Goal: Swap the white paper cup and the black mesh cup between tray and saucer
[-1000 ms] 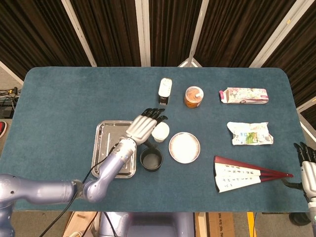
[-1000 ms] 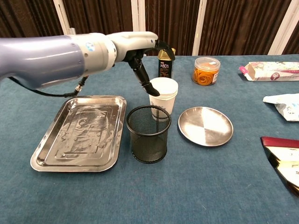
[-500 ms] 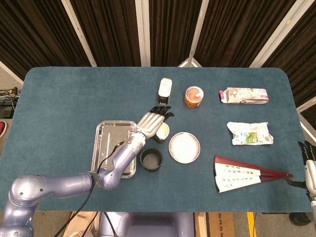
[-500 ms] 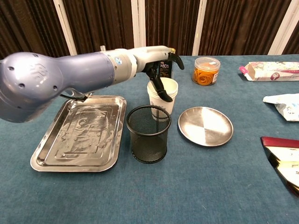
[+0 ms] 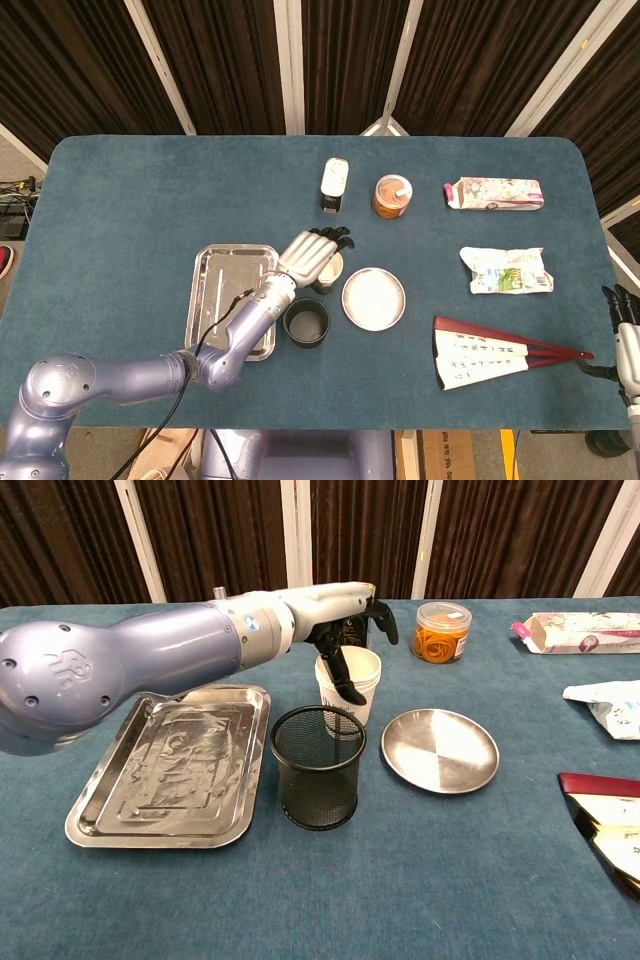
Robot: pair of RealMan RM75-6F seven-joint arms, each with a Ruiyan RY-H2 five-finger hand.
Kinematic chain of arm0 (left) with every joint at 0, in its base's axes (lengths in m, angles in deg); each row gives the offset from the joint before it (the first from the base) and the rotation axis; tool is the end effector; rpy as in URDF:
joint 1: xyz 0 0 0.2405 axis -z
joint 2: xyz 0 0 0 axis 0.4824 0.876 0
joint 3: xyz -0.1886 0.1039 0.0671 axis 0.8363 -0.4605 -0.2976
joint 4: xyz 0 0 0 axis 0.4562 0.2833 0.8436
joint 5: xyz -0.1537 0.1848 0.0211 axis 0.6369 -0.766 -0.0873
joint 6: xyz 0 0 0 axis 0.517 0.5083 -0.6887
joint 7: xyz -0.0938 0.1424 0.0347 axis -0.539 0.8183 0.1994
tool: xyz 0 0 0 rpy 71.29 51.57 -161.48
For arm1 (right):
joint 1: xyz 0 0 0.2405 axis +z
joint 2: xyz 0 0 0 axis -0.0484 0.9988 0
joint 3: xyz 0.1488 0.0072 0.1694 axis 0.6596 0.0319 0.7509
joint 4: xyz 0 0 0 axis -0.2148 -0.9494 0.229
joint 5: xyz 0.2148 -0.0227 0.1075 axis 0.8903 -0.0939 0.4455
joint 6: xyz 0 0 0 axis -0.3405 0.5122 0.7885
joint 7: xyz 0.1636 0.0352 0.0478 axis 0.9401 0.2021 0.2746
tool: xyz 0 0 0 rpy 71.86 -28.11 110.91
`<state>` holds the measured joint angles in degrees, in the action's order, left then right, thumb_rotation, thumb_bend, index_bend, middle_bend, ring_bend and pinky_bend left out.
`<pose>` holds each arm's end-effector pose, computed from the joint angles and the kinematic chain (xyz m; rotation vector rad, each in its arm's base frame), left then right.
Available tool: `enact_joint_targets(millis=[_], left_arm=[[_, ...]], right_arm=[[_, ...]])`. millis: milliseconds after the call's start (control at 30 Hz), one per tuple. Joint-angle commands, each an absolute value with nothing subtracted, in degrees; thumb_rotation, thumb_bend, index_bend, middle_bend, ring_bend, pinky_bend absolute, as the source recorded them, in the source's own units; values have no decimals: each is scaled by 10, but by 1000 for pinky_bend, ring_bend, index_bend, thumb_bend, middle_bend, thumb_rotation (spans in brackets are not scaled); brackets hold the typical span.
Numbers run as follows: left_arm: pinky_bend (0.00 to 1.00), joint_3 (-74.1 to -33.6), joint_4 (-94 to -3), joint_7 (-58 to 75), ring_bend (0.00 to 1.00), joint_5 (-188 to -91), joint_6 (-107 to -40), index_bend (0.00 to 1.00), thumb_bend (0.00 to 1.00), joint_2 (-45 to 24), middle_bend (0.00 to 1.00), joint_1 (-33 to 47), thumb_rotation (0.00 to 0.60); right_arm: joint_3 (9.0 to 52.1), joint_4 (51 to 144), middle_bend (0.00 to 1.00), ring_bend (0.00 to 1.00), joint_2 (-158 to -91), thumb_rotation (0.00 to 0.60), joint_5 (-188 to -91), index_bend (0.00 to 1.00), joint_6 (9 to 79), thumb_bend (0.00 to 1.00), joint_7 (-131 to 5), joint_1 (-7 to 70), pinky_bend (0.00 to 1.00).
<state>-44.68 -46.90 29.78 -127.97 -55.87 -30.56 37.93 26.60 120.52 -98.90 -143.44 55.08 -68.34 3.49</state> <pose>0.0347 0.3917 -0.1198 -2.0222 -0.9398 -1.0675 -0.3394 -0.2242 0.1461 1.2024 -1.0530 0.6542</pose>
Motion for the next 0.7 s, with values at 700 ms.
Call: enact_joint_targets(millis=[700], left_arm=[[396,-459,-536,354,344,-1247,-598,401,368,-274,342,366,600]], right_arm=[[269,1196,0,0,-993,600,-1435,0,538,0,-670,37,0]])
